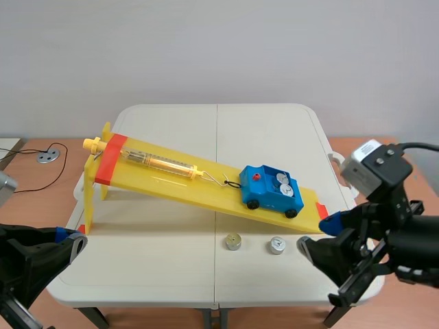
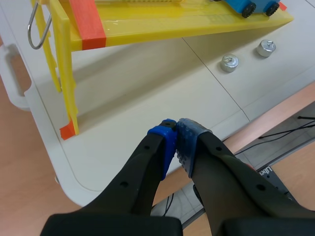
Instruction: Place the four metal weights on the blue cart on the ramp.
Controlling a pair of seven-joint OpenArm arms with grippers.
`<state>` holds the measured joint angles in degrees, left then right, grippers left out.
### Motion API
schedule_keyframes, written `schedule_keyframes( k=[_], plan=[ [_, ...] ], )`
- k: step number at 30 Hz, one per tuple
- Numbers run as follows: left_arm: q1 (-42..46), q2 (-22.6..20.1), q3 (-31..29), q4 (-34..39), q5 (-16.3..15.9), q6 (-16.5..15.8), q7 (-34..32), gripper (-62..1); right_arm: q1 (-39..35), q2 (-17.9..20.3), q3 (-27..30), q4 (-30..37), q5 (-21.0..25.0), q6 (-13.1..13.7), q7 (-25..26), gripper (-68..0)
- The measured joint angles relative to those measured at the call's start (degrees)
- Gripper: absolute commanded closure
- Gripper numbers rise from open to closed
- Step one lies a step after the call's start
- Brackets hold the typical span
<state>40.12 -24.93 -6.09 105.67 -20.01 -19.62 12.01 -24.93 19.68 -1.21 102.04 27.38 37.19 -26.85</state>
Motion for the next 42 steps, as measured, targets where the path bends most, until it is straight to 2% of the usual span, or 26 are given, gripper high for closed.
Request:
schedule_keyframes(
  k=[7,10,13,19,23,32,38,42],
  plan=[
    [0.0,0.0,0.0,0.0,0.0,0.0,0.0,-2.7,0.0,-4.1,-3.4,-5.8,-4.0,-2.5,5.9,-29.3],
    [0.0,0.0,0.0,0.0,0.0,0.0,0.0,-2.7,0.0,-4.1,-4.2,-7.3,-4.7,-3.2,6.2,-29.3],
    [0.0,0.0,0.0,0.0,0.0,0.0,0.0,-2.7,0.0,-4.1,-4.2,-8.4,-5.9,-5.3,6.7,-29.3],
    [-0.4,0.0,0.0,0.0,0.0,0.0,0.0,-2.7,1.7,-4.2,-4.2,-11.1,-6.6,-9.1,11.6,-29.3],
    [-1.1,0.0,0.0,0.0,0.0,0.0,0.0,-2.7,5.3,-4.1,-5.9,-14.1,-10.4,-9.6,14.3,-29.5],
    [-1.1,0.0,0.0,0.0,0.0,0.0,0.0,-2.7,12.2,-4.3,-14.8,-22.3,-16.9,-9.8,19.9,-29.5],
    [-1.1,0.0,0.0,0.0,0.0,0.0,0.0,-2.7,12.5,-7.8,-15.4,-23.4,-22.9,-10.4,23.0,-29.5],
    [-1.1,0.0,0.0,0.0,0.0,0.0,0.0,-2.7,13.3,-9.9,-16.0,-24.8,-25.1,-12.8,24.7,-29.5]
  ],
)
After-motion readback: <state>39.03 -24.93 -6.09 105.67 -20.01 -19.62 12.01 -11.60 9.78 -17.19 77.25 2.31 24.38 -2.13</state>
